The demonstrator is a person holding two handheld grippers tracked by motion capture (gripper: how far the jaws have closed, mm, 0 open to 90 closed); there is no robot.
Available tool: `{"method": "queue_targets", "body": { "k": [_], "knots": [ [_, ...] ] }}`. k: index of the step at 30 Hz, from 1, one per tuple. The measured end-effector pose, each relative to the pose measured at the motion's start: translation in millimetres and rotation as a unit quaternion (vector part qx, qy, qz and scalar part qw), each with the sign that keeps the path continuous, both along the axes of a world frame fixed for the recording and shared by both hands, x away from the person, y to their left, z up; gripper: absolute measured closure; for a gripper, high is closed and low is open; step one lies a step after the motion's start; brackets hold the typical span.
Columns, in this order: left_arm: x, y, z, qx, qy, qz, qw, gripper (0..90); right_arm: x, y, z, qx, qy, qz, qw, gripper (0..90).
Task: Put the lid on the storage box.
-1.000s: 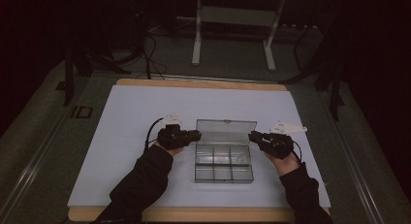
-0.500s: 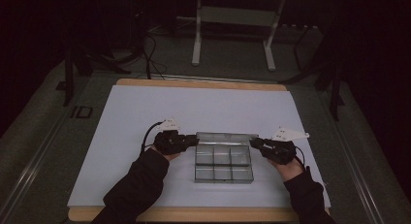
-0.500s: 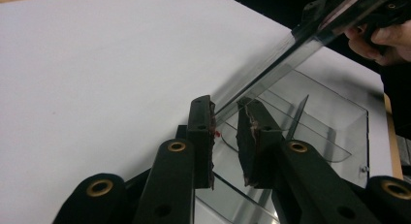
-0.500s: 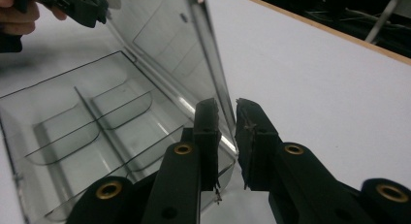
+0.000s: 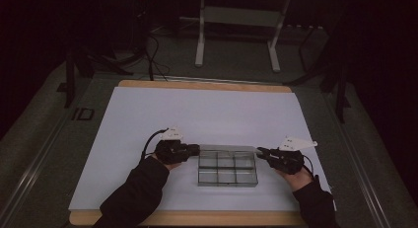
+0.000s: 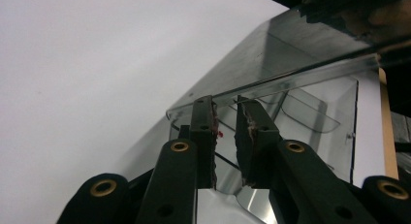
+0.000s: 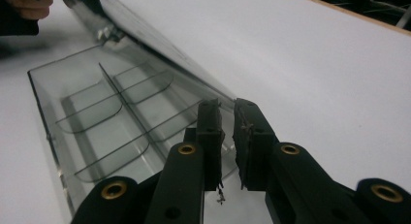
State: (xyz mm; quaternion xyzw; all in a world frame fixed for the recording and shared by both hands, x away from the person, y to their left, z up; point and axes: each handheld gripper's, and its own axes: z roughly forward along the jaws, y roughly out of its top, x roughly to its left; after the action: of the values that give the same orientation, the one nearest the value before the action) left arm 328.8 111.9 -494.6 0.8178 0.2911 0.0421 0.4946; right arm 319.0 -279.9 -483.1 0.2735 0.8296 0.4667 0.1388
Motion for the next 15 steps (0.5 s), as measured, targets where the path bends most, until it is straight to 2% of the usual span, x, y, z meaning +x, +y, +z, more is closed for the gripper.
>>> {"method": "queue_targets", "body": {
  "k": [7,15],
  "knots": [
    [-4.9,1.3,-8.3,0.005,0.012,-0.010,0.9999,81.1,-4.3,-2.9,-8.8,-0.006,0.015,0.011,0.9998,81.4],
    [-7.1,-0.4,-15.4,0.016,0.020,-0.014,0.9996,80.8,-3.0,-4.5,-19.6,-0.008,0.030,0.010,0.9995,81.2]
  ]
}}
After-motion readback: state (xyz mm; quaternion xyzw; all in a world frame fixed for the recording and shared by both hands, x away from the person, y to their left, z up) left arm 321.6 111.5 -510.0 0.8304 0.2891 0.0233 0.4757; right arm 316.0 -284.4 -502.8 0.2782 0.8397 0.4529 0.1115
